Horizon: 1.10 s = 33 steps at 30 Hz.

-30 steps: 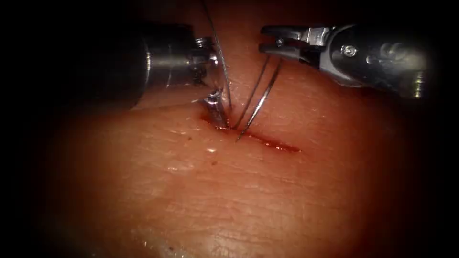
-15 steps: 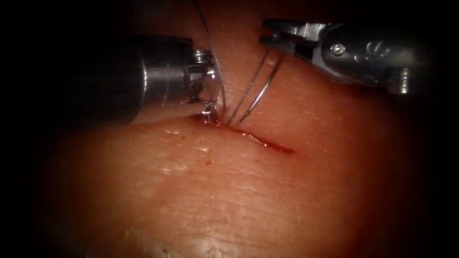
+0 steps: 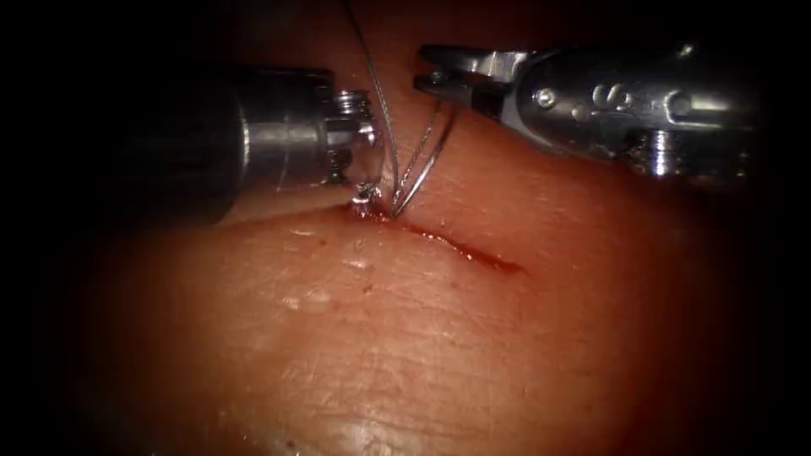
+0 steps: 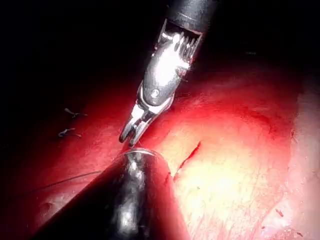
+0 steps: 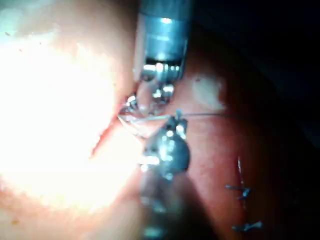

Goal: Wound Closure

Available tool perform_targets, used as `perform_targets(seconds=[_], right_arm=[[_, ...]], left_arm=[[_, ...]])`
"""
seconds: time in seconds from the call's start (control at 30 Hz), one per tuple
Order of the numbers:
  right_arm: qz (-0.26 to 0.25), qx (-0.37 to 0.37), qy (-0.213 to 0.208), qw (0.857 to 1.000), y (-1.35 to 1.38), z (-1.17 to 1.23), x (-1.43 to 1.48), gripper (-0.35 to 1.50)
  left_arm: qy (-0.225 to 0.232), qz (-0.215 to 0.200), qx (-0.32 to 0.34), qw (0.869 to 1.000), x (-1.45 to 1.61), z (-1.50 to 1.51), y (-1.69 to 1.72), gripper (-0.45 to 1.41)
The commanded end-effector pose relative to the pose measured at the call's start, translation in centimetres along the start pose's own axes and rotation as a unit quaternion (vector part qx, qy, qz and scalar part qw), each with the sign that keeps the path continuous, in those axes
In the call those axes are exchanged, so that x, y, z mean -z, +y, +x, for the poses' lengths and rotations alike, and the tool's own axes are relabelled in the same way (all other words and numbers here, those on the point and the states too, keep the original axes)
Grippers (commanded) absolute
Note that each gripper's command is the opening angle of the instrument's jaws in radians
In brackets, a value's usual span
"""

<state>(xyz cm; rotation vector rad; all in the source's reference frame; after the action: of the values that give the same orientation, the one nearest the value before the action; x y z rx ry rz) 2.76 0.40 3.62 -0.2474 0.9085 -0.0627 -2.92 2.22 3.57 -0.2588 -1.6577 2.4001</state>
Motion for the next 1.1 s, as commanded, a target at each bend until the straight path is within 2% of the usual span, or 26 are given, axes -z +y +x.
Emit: perform_targets(seconds=[0.03, 0.5, 0.73, 1.1], right_arm=[[0.0, 0.001, 0.004, 1.0, 0.01, 0.01, -0.08, -0.35], [0.017, 0.001, 0.029, 0.999, -0.02, 0.01, -0.07, -0.35], [0.017, -0.002, 0.044, 0.999, -0.01, 0.02, -0.07, -0.35], [0.016, -0.002, 0.045, 0.999, 0.01, -0.01, -0.06, -0.35]], left_arm=[[0.001, 0.001, -0.002, 1.0, 0.01, 0.06, -0.05, 0.09], [0.012, 0.009, -0.008, 1.0, 0.1, -0.04, 0.03, 0.07], [0.045, 0.019, -0.003, 0.999, 0.29, 0.04, 0.23, 0.17], [0.042, 0.049, -0.002, 0.998, 0.51, 0.07, 0.47, 0.19]])
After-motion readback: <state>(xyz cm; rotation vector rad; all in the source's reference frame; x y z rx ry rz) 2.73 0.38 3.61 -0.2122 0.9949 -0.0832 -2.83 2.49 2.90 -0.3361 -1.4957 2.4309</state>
